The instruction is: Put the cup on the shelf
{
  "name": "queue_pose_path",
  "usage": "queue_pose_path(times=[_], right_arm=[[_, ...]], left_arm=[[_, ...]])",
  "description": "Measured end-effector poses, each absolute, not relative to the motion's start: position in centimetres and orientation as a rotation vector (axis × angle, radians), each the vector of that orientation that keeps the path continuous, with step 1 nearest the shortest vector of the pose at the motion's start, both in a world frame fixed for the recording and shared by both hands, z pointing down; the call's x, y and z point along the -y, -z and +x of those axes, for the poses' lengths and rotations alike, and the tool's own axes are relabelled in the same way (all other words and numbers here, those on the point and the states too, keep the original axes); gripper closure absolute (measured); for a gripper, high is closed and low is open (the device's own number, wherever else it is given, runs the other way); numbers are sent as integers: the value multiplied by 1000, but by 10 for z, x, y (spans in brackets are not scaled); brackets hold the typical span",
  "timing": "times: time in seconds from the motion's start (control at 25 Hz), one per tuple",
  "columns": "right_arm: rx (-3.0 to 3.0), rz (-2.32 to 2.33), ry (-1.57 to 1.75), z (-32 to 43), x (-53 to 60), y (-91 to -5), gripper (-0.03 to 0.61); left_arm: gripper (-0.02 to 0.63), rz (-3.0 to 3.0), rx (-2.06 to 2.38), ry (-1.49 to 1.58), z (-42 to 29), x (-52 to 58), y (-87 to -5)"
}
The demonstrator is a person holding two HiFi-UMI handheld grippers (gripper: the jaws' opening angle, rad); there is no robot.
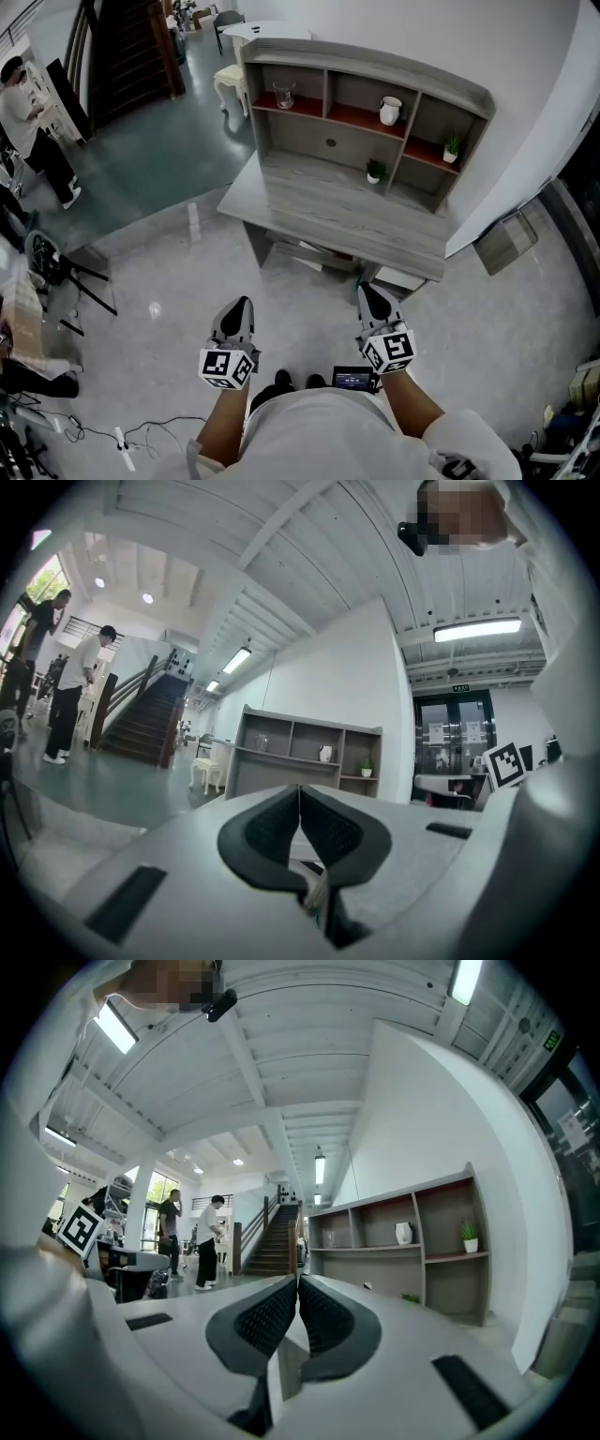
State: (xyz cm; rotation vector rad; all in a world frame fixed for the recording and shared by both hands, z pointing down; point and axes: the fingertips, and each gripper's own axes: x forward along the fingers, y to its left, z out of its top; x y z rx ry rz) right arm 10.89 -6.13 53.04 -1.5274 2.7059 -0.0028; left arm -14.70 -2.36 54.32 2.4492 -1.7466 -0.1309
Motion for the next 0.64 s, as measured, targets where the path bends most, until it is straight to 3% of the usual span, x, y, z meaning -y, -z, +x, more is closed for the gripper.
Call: queue_pose_path(times=[0.64], right_arm=[[-2693,-1505,53,139,52,-537,541]], left_arm=[[601,2448,1735,97,-115,11,-547]])
